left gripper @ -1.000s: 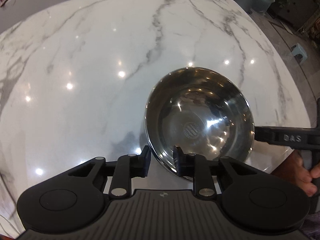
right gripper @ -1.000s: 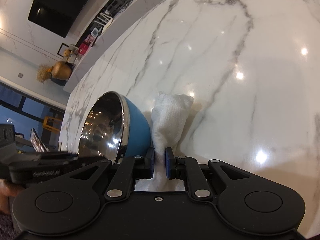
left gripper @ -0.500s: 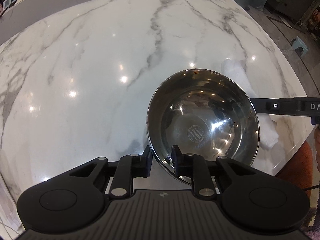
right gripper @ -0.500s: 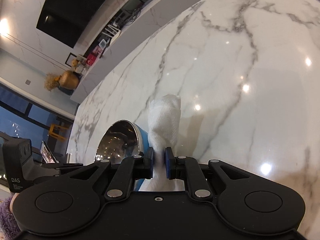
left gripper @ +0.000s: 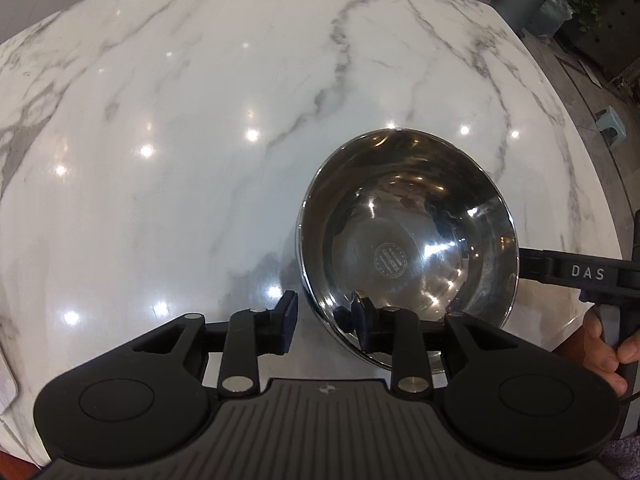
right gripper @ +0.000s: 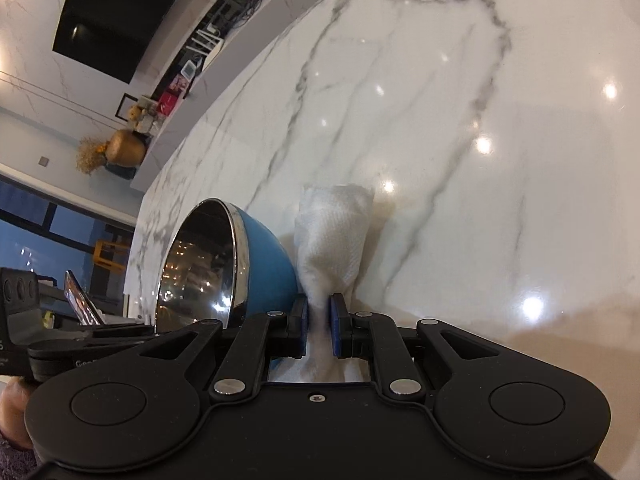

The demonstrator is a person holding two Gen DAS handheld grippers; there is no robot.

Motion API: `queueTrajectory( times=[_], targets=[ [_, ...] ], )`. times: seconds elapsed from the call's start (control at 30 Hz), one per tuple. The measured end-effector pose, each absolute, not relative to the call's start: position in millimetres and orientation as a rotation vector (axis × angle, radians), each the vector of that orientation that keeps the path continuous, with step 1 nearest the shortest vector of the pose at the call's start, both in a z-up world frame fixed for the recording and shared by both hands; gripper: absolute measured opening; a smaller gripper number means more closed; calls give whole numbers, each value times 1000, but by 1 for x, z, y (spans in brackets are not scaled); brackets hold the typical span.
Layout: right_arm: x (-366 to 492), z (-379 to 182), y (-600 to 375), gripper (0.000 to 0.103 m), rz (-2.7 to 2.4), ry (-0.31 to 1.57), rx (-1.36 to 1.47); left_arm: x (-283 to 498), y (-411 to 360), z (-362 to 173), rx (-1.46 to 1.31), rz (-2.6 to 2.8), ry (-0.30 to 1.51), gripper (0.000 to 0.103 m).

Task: Clean bowl
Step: 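Continue rubbing the blue exterior with the cloth while the left gripper holds the rim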

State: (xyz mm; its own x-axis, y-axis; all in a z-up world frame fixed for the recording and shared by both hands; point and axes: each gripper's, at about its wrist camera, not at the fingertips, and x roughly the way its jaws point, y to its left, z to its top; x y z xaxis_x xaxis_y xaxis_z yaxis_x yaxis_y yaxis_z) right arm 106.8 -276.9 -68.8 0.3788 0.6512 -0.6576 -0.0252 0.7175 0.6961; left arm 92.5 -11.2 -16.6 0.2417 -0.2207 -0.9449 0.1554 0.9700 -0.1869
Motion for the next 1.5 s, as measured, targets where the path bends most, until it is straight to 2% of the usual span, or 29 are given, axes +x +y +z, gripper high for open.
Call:
queueTrajectory(
  times=[0.57,0.77,1.27,1.37,1.5],
  targets=[
    [100,-41,-297,11,496,1022,667,94,-19,-11,55,-264,1254,17],
    [101,-31,-299,11,504,1008,640,97,-21,-12,62,-260,1236,16],
    [94,-60,-290,11,477,1067,658,98,-21,-15,13,-229,1230,18],
    [94,-66,-289,12,464,1081,675,96,-19,-16,-18,-215,1250,26],
    [93,-71,-288,12,460,1087,697,94,-17,-18,-61,-197,1277,45]
  ],
)
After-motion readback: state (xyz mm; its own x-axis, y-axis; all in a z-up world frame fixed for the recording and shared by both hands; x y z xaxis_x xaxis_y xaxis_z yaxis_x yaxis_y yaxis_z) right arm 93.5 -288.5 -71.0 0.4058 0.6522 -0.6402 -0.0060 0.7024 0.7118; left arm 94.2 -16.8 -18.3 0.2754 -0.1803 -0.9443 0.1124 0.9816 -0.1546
